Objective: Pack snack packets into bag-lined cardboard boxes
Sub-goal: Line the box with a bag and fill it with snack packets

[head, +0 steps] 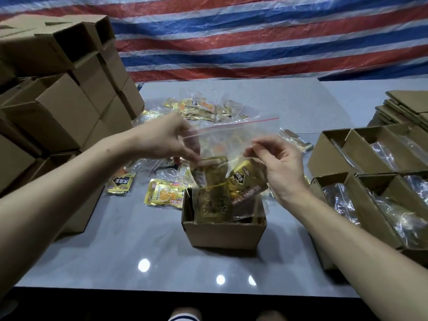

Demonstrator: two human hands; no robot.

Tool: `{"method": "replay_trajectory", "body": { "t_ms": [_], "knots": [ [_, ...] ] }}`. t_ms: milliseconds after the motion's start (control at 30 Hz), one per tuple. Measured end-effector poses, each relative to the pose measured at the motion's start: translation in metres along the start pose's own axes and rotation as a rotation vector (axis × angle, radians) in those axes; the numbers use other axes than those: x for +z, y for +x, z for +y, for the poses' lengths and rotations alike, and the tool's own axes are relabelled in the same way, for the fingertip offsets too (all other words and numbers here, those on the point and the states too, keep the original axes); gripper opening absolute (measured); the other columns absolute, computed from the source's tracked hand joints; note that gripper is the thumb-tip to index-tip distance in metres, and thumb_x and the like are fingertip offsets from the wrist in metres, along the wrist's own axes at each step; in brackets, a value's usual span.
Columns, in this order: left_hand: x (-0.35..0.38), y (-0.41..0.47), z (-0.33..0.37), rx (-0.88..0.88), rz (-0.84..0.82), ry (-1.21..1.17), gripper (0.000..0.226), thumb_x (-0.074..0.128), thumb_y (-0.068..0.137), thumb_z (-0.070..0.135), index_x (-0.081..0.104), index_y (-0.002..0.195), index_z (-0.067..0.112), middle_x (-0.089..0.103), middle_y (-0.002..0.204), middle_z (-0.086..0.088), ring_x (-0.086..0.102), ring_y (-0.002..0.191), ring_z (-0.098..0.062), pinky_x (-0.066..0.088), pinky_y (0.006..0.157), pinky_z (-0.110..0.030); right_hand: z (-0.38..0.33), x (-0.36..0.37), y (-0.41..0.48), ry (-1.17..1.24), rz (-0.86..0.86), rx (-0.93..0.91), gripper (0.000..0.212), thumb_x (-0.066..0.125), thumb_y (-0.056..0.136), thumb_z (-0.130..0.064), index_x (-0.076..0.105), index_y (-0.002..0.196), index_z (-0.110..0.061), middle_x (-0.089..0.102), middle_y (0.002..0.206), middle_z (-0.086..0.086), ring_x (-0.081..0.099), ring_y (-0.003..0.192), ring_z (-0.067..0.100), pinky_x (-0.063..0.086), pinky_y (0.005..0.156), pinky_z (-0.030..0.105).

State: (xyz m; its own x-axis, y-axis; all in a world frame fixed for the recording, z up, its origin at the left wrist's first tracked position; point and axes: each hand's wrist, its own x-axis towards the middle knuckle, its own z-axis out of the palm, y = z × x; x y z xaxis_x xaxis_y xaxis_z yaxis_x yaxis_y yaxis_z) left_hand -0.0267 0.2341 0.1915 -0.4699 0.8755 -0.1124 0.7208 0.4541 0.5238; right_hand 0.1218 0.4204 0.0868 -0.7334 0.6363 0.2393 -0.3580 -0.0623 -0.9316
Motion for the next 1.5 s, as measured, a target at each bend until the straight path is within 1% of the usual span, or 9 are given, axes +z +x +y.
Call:
{"method": "replay_trajectory", "body": {
  "t_ms": [167,567,933,1067,1167,1267,1333,1400,1500],
  "knots": [
    [-0.005,-0.009,-0.006,0.007,0.186,-0.067,0.010,0.082,0.081,0.014,0.073,0.076,0.016,0.071,0.065,0.009,0.067,0.060,-0.006,0.046,0.051,-0.010,-0.002,0.008,0.001,-0.040,-0.011,-0.045,0.022,0.062,0.091,0.009,0.070,0.089,-0.012,0.072,0.074,0.000,0.072,0.071,0.019,0.059,0.072,0.030],
    [0.001,-0.007,-0.015,0.021,0.298,-0.186,0.006,0.078,0.084,0.009,0.073,0.082,0.007,0.071,0.064,0.012,0.067,0.058,-0.005,0.052,0.054,-0.015,-0.008,0.019,0.005,-0.096,0.038,-0.034,0.017,0.062,0.093,0.006,0.069,0.092,-0.009,0.072,0.074,-0.002,0.072,0.073,0.017,0.060,0.076,0.033],
    [0.030,0.002,-0.028,0.006,0.196,-0.119,0.008,0.075,0.088,0.010,0.074,0.082,0.016,0.073,0.077,0.007,0.069,0.065,-0.005,0.056,0.060,-0.018,0.025,0.009,-0.009,-0.161,0.103,0.207,0.019,0.061,0.095,0.003,0.069,0.090,-0.013,0.071,0.078,0.005,0.069,0.072,0.015,0.060,0.071,0.037],
    [0.056,0.006,-0.045,-0.084,0.092,-0.141,0.010,0.069,0.093,0.017,0.075,0.085,0.014,0.073,0.076,0.003,0.068,0.065,-0.010,0.055,0.061,-0.022,0.037,-0.007,-0.012,-0.484,0.068,0.265,0.022,0.074,0.086,-0.007,0.075,0.076,-0.027,0.073,0.072,-0.010,0.068,0.073,0.005,0.054,0.067,0.023],
    [0.075,0.007,-0.059,-0.124,0.032,-0.100,0.024,0.064,0.098,0.023,0.078,0.082,0.013,0.071,0.073,0.008,0.061,0.064,0.003,0.043,0.062,-0.012,0.040,-0.018,-0.017,-0.667,-0.006,0.301,0.027,0.080,0.078,-0.008,0.076,0.067,-0.033,0.073,0.070,-0.016,0.066,0.073,-0.001,0.049,0.069,0.013],
    [0.090,0.009,-0.066,-0.154,0.017,-0.088,0.028,0.061,0.100,0.027,0.078,0.084,0.012,0.067,0.070,0.011,0.055,0.059,0.011,0.037,0.056,-0.007,0.038,-0.027,-0.021,-0.766,-0.068,0.286,0.023,0.079,0.079,-0.011,0.078,0.075,-0.035,0.073,0.074,-0.019,0.064,0.075,-0.005,0.046,0.069,0.015],
    [0.094,0.012,-0.067,-0.147,0.036,-0.082,0.024,0.061,0.100,0.028,0.079,0.092,0.014,0.070,0.078,0.009,0.056,0.065,0.009,0.036,0.059,-0.008,0.034,-0.030,-0.020,-0.795,-0.077,0.266,0.019,0.078,0.081,-0.014,0.080,0.080,-0.033,0.073,0.079,-0.023,0.065,0.079,-0.006,0.046,0.072,0.015],
    [0.096,0.014,-0.065,-0.095,0.092,-0.061,0.019,0.061,0.100,0.025,0.078,0.102,0.018,0.073,0.093,0.005,0.059,0.077,0.004,0.039,0.065,-0.009,0.030,-0.031,-0.019,-0.808,-0.060,0.256,0.024,0.076,0.083,-0.011,0.079,0.080,-0.034,0.072,0.079,-0.022,0.066,0.065,-0.001,0.048,0.068,0.018],
    [0.101,0.010,-0.062,0.110,0.230,0.008,0.022,0.064,0.095,0.004,0.077,0.107,0.017,0.071,0.101,0.003,0.066,0.094,-0.014,0.050,0.080,-0.025,0.027,-0.030,-0.018,-0.766,-0.054,0.252,0.038,0.064,0.087,0.002,0.076,0.077,-0.033,0.073,0.069,-0.012,0.068,0.055,0.010,0.057,0.061,0.027]
  ]
}}
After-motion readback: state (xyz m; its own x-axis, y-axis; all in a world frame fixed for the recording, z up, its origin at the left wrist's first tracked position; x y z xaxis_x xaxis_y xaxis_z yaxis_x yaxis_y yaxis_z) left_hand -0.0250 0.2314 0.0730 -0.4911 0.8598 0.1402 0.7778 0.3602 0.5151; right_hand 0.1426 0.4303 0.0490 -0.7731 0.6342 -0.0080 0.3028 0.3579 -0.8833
